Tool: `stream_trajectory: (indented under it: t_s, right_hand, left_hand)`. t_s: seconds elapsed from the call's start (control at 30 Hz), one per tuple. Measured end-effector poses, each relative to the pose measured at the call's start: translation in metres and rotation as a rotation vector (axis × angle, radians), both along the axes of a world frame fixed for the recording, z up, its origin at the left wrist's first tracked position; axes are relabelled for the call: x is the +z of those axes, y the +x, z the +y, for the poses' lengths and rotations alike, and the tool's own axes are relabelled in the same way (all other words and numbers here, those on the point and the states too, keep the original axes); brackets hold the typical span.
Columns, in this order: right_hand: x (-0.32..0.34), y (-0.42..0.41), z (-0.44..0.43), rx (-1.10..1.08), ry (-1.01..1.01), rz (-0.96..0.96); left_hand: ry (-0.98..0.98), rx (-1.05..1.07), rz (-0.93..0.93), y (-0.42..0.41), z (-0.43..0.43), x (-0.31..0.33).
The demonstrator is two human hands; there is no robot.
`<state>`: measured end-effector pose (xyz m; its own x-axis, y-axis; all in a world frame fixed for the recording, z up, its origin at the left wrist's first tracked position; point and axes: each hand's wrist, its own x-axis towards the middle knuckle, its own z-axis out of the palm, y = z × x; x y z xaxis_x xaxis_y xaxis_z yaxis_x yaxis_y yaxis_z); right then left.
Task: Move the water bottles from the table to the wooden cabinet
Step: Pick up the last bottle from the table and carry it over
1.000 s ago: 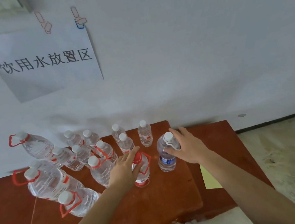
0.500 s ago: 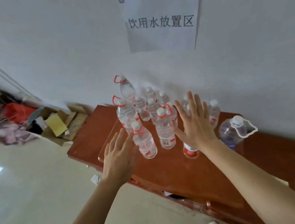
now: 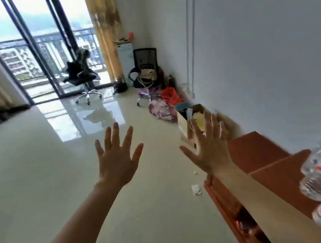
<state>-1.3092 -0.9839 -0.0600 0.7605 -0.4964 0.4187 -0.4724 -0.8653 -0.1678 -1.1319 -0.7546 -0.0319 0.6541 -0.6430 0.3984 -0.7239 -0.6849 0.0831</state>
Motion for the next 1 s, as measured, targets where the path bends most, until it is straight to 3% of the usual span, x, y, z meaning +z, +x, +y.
stream_trajectory:
  t_s: [0.17,0.3,0.57,0.73,1.0]
  right_hand:
    - [0.049,0.193,0.123,0.291,-0.102,-0.044]
    - [0.061,0.306,0.200,0.463,-0.133,-0.099]
    - [0.019,0.553,0.300,0.717,-0.130,-0.104]
    - [0.017,0.714,0.371,0.870,-0.089,-0.028]
    - [0.012,0.901,0.524,1.165,-0.134,0.099]
  left_hand:
    - [-0.099,0.257,-0.099,0.122,0.164,0.042]
    - [-0.118,0.425,-0.142,0.196,0.247,0.046]
    - [-0.029,0.734,-0.069,0.359,0.363,0.008]
    - [0.016,0.901,-0.015,0.472,0.432,0.015]
    - [0.012,1.143,0.010,0.565,0.557,-0.005]
